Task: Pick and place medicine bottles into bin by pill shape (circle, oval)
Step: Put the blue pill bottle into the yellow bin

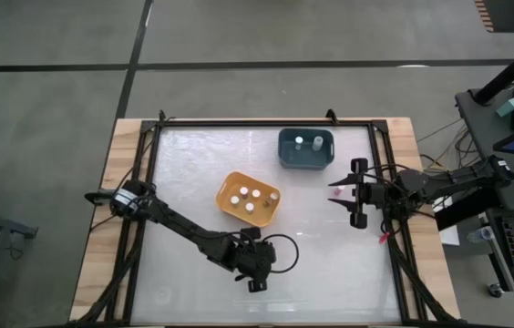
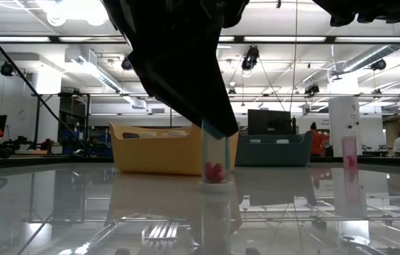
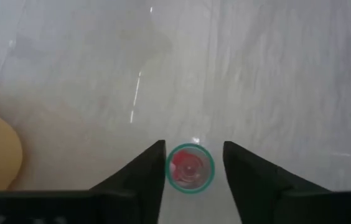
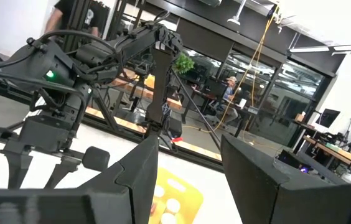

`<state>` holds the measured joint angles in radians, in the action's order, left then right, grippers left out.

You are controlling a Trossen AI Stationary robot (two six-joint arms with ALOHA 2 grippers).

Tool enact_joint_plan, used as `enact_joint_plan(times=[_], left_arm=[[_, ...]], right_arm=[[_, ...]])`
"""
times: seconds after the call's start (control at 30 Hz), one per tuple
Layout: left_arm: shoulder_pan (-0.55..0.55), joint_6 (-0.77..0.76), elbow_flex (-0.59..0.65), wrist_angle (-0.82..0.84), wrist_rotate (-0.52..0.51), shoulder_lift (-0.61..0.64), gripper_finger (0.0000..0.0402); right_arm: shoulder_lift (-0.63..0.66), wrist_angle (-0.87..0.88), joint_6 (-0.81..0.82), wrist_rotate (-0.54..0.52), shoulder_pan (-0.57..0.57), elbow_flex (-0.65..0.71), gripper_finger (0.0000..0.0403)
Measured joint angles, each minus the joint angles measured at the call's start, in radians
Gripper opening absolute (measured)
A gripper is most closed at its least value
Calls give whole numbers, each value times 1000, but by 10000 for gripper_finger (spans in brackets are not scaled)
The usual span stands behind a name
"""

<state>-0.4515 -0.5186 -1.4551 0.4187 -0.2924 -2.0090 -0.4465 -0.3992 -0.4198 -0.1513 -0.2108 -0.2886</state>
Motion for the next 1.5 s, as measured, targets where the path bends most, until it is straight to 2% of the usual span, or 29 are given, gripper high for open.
enact_joint_plan(times=[0.27, 0.47, 0.63, 0.73, 0.83, 0.93, 1.27, 1.37, 1.5], left_arm=[[0, 3, 0, 8, 2, 8, 74], [0, 121, 0, 49, -18, 82, 79], [-2, 280, 1, -11, -165, 162, 81], [-2, 392, 5, -87, -201, 191, 80], [-2, 513, 33, -221, -207, 207, 80], [-2, 615, 106, -432, -208, 215, 80], [-1, 776, 401, -1173, -153, 212, 80], [3, 856, 447, -1330, -151, 212, 80], [12, 922, 474, -1431, -125, 212, 80]], right_arm=[[0, 0, -2, 0, 0, 0, 166], [0, 0, -4, -1, 0, 0, 166], [0, -2, -2, -2, 0, 0, 166], [0, -4, 0, -1, 0, 1, 166], [0, -11, 0, -1, 0, 1, 166], [0, -13, 7, 0, 0, 1, 166], [-80, -103, 30, 2, 0, 1, 166], [-152, -186, 41, 28, 0, 1, 166], [-269, -327, 42, 92, -1, 1, 166]])
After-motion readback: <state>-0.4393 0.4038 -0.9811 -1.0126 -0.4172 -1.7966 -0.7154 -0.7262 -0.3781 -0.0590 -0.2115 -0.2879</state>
